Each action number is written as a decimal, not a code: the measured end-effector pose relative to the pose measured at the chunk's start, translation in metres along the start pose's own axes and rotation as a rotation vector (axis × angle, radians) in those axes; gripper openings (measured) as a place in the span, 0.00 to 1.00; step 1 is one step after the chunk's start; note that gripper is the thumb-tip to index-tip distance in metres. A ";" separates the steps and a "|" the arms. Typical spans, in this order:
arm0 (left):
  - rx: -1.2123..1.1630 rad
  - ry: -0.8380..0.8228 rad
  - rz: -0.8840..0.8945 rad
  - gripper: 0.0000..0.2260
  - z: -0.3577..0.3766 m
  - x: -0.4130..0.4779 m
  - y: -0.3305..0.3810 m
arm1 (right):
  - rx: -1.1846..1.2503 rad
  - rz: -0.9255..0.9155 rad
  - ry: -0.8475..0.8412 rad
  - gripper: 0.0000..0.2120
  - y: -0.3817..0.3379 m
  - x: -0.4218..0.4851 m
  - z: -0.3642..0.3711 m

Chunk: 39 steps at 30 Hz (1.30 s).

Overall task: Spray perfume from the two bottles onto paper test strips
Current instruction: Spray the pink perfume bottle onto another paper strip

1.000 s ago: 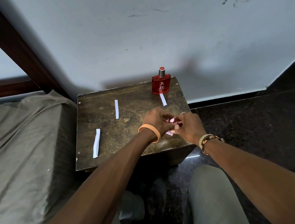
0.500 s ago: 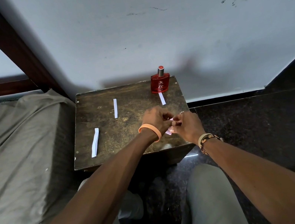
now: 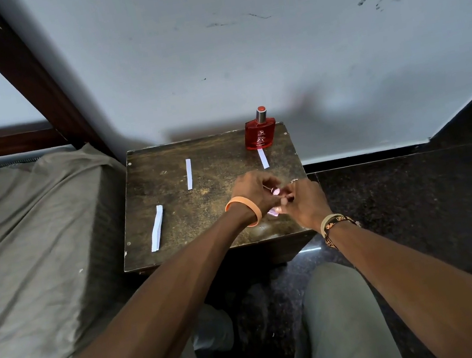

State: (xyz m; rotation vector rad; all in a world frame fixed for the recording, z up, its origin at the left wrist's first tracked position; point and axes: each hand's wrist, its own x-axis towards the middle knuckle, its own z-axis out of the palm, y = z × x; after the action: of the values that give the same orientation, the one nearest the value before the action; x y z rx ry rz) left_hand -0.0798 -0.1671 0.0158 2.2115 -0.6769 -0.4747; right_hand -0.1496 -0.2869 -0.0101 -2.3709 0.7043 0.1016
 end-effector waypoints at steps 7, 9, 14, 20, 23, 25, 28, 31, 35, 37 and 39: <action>0.032 -0.010 0.050 0.06 0.004 0.000 0.004 | -0.003 -0.008 0.010 0.03 0.001 -0.001 0.000; 0.008 -0.006 0.047 0.09 0.003 0.000 0.004 | 0.001 -0.008 -0.003 0.06 0.001 -0.001 -0.001; 0.054 0.044 0.011 0.09 0.008 0.002 -0.003 | 0.024 -0.019 -0.021 0.09 -0.001 -0.003 -0.003; -0.032 0.021 -0.030 0.16 0.002 0.005 -0.001 | 0.047 0.009 -0.036 0.12 0.000 -0.003 -0.004; 0.000 0.044 -0.036 0.12 0.005 0.005 -0.005 | 0.032 -0.007 -0.021 0.12 -0.001 -0.004 -0.003; -0.005 0.025 -0.020 0.09 0.005 0.005 -0.003 | 0.039 0.001 -0.031 0.13 -0.002 -0.003 -0.003; -0.032 -0.022 -0.005 0.12 0.001 0.004 0.000 | 0.037 0.009 -0.025 0.10 -0.001 -0.003 -0.003; -0.030 0.005 -0.019 0.14 0.001 0.004 -0.003 | 0.025 0.006 -0.012 0.06 0.001 -0.002 -0.001; -0.008 0.006 -0.027 0.07 0.003 0.007 -0.004 | 0.025 0.015 -0.027 0.06 -0.001 -0.003 -0.003; -0.029 0.006 -0.042 0.09 0.003 0.007 -0.002 | 0.052 0.024 -0.052 0.07 -0.002 -0.005 -0.007; -0.036 0.018 -0.048 0.10 0.002 0.006 -0.003 | 0.055 0.025 -0.068 0.09 -0.001 -0.006 -0.007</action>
State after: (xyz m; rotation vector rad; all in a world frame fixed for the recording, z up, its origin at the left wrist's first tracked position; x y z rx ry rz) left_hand -0.0751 -0.1708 0.0112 2.1992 -0.6027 -0.4867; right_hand -0.1546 -0.2879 -0.0026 -2.2959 0.6952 0.1709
